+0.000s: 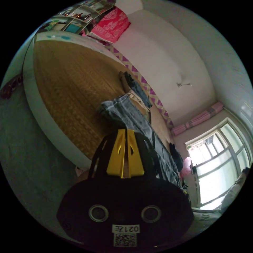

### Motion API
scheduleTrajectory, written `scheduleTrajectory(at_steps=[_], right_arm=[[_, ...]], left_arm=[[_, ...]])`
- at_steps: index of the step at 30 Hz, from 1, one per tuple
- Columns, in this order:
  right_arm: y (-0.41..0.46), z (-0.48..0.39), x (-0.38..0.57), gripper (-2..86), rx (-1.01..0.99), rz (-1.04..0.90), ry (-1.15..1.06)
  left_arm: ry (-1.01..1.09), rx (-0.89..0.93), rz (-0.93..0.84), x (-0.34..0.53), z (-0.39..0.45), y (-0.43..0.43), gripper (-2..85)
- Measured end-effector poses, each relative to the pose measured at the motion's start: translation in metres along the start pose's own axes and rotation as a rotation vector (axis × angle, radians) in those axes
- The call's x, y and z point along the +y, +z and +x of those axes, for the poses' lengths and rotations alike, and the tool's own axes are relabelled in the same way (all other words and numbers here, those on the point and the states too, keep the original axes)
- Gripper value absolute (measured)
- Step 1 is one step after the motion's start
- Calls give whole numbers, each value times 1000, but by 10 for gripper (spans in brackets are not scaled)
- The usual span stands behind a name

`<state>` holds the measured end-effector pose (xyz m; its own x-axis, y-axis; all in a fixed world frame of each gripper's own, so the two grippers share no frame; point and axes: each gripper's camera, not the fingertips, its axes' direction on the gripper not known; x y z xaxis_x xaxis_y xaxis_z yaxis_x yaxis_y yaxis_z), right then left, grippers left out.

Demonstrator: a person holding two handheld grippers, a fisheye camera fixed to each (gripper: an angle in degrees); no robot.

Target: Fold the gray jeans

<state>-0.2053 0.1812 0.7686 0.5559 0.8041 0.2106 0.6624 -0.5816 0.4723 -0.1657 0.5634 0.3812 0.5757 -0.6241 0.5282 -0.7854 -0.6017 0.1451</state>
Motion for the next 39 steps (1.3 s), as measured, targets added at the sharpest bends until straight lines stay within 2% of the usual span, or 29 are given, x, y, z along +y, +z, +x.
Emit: scheduleTrajectory(at_steps=[6, 12, 14, 18, 21, 24, 27, 29, 31, 32, 34, 39], right_arm=[[33, -60, -58, 22, -75, -57, -114], [130, -78, -159, 43, -72, -129, -93], [177, -63, -195, 54, -1, -132, -59], [225, -29, -215, 67, 170, -126, -2], [221, -24, -199, 68, 163, -91, -11], [231, -65, -164, 64, 265, -159, -241], [273, -111, -106, 50, 333, -332, -515], [312, -139, -51, 23, 468, -445, -734], [337, -146, -14, 5, 615, -485, -863], [354, -141, 4, -2, 734, -518, -912], [376, -127, 25, -5, 838, -560, -970], [394, -127, 49, -6, 851, -490, -1011]], left_arm=[[181, -63, -50, -78, 97, 23, -10], [205, -191, -206, -176, 159, 152, -9], [183, -237, -269, -198, 163, 218, -8], [197, -321, -323, -199, 154, 283, -2], [207, -292, -287, -191, 149, 284, 5], [338, -236, -285, -170, 169, 273, 21], [492, -222, -324, -135, 193, 276, 42], [636, -331, -350, -109, 203, 289, 45], [713, -481, -394, -94, 198, 309, 38], [748, -462, -369, -90, 197, 309, 30], [709, -419, -393, -99, 194, 311, 18], [607, -408, -410, -114, 192, 311, -5]])
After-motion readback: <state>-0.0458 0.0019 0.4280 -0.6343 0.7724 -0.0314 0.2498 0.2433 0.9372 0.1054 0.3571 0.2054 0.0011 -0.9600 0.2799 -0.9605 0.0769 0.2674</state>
